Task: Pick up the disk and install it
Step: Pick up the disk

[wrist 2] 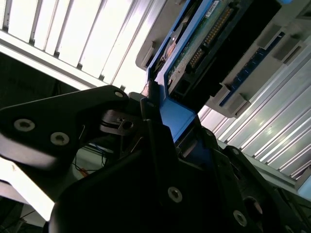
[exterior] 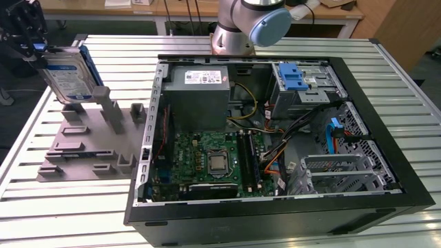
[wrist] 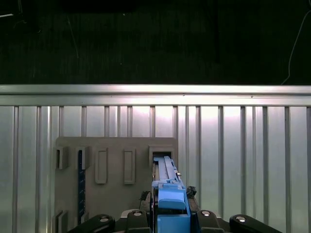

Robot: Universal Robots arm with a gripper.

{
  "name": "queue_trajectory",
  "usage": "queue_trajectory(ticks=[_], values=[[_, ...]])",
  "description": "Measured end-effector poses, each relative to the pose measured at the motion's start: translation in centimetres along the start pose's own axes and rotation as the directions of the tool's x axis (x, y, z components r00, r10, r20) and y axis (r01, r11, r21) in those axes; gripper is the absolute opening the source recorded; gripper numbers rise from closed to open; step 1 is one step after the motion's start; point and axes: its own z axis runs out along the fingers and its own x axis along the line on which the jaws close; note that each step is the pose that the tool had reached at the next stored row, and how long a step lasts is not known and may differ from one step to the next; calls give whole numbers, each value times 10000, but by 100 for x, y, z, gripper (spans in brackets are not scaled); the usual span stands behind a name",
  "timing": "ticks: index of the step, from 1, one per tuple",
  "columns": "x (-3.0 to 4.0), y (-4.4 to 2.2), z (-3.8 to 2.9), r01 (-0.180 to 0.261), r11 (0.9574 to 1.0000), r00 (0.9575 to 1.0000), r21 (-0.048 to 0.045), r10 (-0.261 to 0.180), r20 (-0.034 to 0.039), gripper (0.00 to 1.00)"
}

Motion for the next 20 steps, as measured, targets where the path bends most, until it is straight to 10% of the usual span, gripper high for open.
queue_trajectory(ticks=[20], values=[[-3, 2, -140, -1, 10000, 10000, 0, 1, 0, 36]])
